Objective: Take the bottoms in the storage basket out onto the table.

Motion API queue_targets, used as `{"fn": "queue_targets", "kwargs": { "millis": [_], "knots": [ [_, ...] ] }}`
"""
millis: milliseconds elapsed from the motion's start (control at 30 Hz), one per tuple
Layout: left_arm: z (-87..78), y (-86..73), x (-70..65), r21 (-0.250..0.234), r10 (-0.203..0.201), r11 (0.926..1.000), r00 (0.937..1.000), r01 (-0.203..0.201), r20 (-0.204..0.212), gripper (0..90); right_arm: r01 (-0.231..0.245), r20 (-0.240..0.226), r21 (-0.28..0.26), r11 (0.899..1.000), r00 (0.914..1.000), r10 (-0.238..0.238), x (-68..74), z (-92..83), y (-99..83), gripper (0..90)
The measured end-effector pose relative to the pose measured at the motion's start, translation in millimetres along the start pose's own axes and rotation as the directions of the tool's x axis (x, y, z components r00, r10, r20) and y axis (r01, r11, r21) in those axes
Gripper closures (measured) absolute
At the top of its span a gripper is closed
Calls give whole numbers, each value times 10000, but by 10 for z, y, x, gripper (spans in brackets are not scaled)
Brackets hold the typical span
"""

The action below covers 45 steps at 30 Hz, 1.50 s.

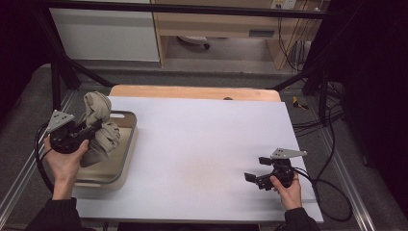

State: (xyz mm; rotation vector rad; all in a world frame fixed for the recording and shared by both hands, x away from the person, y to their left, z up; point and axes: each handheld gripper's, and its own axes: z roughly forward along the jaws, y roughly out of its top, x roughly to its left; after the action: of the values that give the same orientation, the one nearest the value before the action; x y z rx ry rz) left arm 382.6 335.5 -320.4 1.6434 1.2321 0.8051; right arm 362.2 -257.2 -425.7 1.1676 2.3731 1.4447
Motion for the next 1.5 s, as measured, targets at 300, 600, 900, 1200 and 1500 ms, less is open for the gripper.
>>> {"fn": "queue_targets", "kwargs": {
  "millis": [300,600,900,1200,1500],
  "knots": [
    [-20,70,-61,-353,-20,9994,10000,23,85,665,-6,12,8,10000,10000,6,0,0,-1,5],
    [-44,111,-127,-792,-65,9968,9999,75,132,665,-20,6,-19,10000,10000,20,1,-5,0,5],
    [-77,158,-185,-1138,-83,9934,9996,115,285,665,15,8,-4,10000,10000,-15,0,1,-1,5],
    [-74,209,-272,-1376,-60,9904,9988,126,487,665,-18,10,-1,10000,10000,18,2,-3,0,5],
    [-70,254,-347,-1593,-63,9871,9976,172,687,665,-14,13,-4,10000,10000,14,2,-3,0,5]
  ]
}}
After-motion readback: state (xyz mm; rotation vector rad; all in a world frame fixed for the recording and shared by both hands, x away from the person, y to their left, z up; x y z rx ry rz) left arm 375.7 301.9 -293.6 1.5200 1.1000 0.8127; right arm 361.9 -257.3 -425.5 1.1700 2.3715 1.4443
